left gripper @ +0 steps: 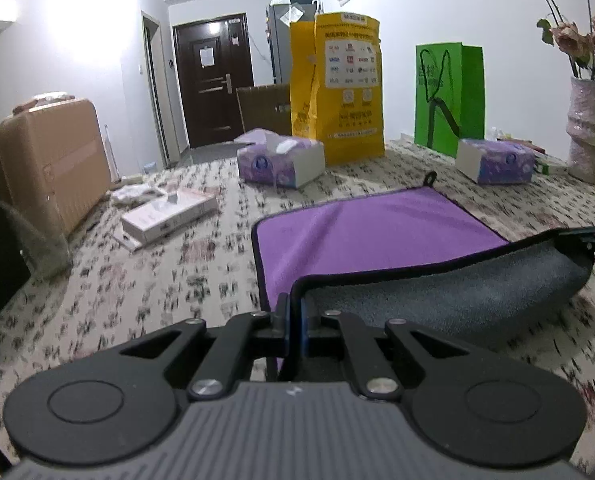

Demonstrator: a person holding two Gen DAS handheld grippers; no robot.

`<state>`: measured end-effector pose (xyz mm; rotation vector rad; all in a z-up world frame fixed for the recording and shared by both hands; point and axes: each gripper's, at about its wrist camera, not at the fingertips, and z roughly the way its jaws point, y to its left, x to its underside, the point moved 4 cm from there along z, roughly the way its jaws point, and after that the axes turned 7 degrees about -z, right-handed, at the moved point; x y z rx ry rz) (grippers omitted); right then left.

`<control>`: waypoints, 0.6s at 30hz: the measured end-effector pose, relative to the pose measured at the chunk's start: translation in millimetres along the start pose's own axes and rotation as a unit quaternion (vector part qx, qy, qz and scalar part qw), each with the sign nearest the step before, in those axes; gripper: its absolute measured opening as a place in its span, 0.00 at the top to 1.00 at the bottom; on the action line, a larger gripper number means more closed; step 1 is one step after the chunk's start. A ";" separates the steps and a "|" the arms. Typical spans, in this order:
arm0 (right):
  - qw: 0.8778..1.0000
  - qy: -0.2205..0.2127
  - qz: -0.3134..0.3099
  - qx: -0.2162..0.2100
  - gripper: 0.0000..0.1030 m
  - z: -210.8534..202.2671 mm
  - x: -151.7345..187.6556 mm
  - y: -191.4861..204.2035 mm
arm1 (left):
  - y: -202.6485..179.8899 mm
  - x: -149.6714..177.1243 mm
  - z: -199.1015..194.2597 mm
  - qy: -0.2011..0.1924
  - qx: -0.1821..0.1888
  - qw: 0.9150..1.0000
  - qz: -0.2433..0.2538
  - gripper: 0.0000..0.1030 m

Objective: Fold towel

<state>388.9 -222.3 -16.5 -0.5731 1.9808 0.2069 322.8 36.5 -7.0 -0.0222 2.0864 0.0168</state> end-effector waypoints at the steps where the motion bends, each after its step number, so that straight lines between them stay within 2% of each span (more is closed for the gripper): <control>1: 1.000 0.000 -0.003 0.001 0.96 3.6 -3.4 -1.8 | -0.1 -4.5 2.7 -0.003 0.000 1.000 0.002 0.95; 7: 1.000 -0.003 -0.007 0.002 0.96 30.4 -27.2 -17.9 | 1.6 -33.3 22.0 -0.020 0.000 1.000 0.005 0.95; 18: 1.000 0.007 -0.005 -0.003 0.96 90.8 -67.2 -46.8 | 16.7 -70.0 84.2 0.001 -0.003 1.000 -0.014 0.95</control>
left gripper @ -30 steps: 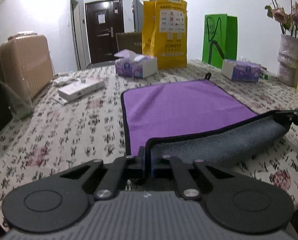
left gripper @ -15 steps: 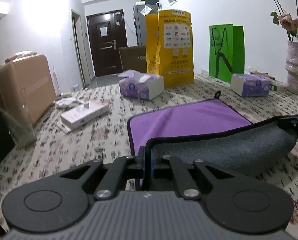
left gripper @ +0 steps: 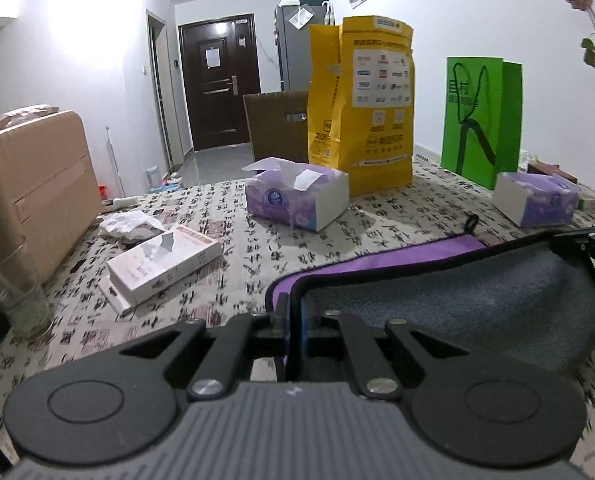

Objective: Fold towel

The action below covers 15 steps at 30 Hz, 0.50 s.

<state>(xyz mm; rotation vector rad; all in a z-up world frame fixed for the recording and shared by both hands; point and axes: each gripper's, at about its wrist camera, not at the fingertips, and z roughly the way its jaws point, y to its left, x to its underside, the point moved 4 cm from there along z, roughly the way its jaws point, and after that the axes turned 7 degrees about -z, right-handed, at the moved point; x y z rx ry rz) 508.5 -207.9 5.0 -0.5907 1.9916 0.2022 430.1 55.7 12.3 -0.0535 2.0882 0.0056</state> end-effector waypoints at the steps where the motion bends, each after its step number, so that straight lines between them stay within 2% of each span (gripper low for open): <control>1: 1.000 0.002 0.001 0.000 0.96 7.6 -4.5 -3.3 | 1.6 -4.5 7.4 0.004 0.001 1.000 -0.002 0.95; 8: 1.000 0.026 0.008 -0.006 0.96 66.0 -23.1 -23.2 | 8.3 -31.6 65.8 0.037 -0.006 0.999 -0.005 0.95; 15: 0.998 0.061 0.008 -0.006 0.96 124.4 -26.8 -39.1 | 14.6 -39.2 121.0 0.060 -0.004 0.998 -0.007 0.95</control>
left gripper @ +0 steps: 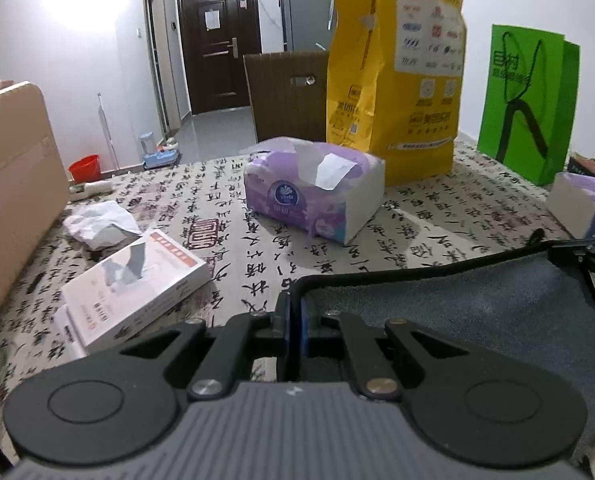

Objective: Fold towel

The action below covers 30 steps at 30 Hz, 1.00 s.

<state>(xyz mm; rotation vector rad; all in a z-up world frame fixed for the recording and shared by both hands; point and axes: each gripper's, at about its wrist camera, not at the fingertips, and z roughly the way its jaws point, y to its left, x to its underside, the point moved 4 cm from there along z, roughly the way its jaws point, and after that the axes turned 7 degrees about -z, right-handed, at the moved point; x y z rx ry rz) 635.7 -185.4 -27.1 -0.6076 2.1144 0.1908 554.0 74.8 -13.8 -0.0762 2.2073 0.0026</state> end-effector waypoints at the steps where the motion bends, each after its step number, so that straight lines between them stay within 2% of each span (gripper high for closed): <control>1: 1.000 0.003 -0.002 0.001 0.96 6.2 -0.7 -1.4 | 0.6 -0.5 6.9 0.003 0.000 1.000 -0.001 0.95; 4: 1.000 0.013 0.000 0.002 0.95 22.4 -0.2 -5.8 | 3.1 2.9 22.6 0.012 0.000 1.000 -0.002 0.93; 7: 1.000 0.017 0.002 0.014 0.85 33.6 4.8 -8.3 | 7.3 9.7 34.0 0.021 -0.007 1.000 -0.002 0.87; 8: 1.000 0.016 0.005 0.015 0.83 35.0 7.1 -9.4 | 9.3 11.7 36.7 0.025 -0.006 1.000 -0.003 0.76; 9: 1.000 0.008 0.013 0.013 0.80 34.6 8.7 -11.4 | 11.9 13.4 38.5 0.028 -0.007 1.000 -0.007 0.61; 10: 1.000 0.005 0.021 0.011 0.78 34.8 9.9 -13.8 | 14.9 14.4 38.8 0.027 -0.010 1.000 -0.012 0.54; 11: 1.000 0.003 0.030 0.010 0.73 35.1 10.4 -16.4 | 17.6 14.6 38.5 0.026 -0.013 0.999 -0.016 0.43; 14: 0.998 -0.003 0.056 0.012 0.54 34.2 11.2 -24.4 | 25.2 14.0 34.4 0.026 -0.007 0.999 -0.038 0.29; 15: 0.998 -0.005 0.059 0.011 0.53 33.7 11.1 -25.1 | 26.2 13.7 31.5 0.025 -0.005 0.999 -0.042 0.24; 17: 0.998 -0.008 0.062 0.009 0.50 31.0 9.6 -25.0 | 25.1 13.5 25.0 0.019 -0.005 0.999 -0.042 0.18; 23: 0.998 -0.022 0.062 0.014 0.19 12.9 6.6 -18.4 | 20.8 14.7 5.1 0.004 -0.010 0.999 -0.036 0.09; 30: 0.998 -0.017 0.056 0.027 0.14 -14.3 15.7 -10.5 | 20.1 23.1 -27.6 -0.001 -0.010 0.999 -0.039 0.05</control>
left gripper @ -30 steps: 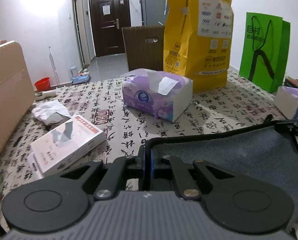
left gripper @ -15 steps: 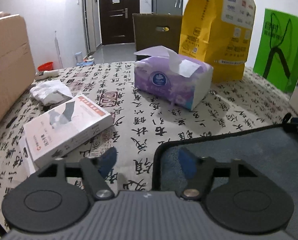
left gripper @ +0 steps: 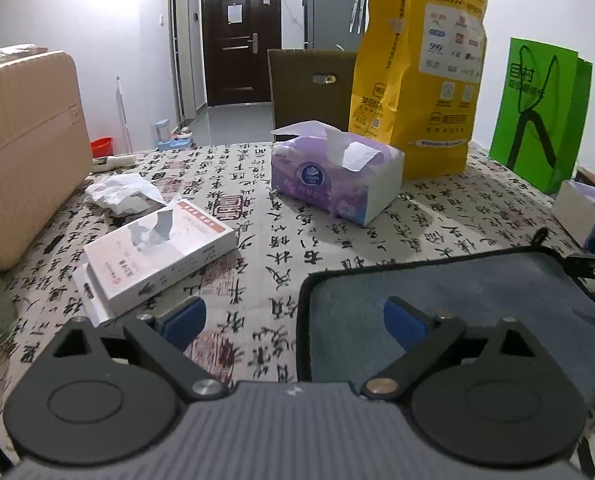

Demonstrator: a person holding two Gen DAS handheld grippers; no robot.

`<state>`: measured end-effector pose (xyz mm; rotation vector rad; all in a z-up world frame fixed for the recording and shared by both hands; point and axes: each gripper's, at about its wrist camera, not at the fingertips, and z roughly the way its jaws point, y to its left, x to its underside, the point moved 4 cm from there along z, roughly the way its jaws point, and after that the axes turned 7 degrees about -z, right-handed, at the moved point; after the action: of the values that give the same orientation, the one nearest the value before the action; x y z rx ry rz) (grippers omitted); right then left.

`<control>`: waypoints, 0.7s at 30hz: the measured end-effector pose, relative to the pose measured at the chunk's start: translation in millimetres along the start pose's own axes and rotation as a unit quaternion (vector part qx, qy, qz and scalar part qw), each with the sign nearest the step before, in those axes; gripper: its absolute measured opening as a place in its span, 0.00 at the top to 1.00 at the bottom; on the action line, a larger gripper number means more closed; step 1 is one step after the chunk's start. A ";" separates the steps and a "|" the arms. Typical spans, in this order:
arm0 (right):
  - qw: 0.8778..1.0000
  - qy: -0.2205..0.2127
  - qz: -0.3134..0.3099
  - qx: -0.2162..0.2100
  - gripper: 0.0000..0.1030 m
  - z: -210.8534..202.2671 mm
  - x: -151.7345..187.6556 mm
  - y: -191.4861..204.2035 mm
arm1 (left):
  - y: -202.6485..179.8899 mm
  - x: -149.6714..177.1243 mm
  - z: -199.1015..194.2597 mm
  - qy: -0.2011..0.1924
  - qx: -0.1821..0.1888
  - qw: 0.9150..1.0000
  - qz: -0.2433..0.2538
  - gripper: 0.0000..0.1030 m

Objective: Fold towel

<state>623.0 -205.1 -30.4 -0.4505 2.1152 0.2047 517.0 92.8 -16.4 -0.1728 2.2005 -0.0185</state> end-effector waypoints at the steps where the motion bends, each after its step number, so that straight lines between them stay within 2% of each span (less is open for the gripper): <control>1: 1.000 0.000 0.000 0.001 0.14 -4.5 1.3 1.1 | 0.0 1.3 -5.2 -0.002 0.000 1.000 0.000 0.05; 11: 1.000 -0.010 -0.002 -0.001 0.14 -49.9 13.3 20.9 | 5.1 20.0 -55.7 -0.014 0.005 1.000 -0.019 0.02; 21: 1.000 -0.024 0.000 -0.002 0.14 -95.4 24.3 37.5 | 5.2 40.7 -96.8 -0.026 -0.001 1.000 -0.017 0.00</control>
<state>522.5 -206.4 0.9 -0.4440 2.0675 0.2190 414.9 87.9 8.1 -0.2108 2.1460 -0.0300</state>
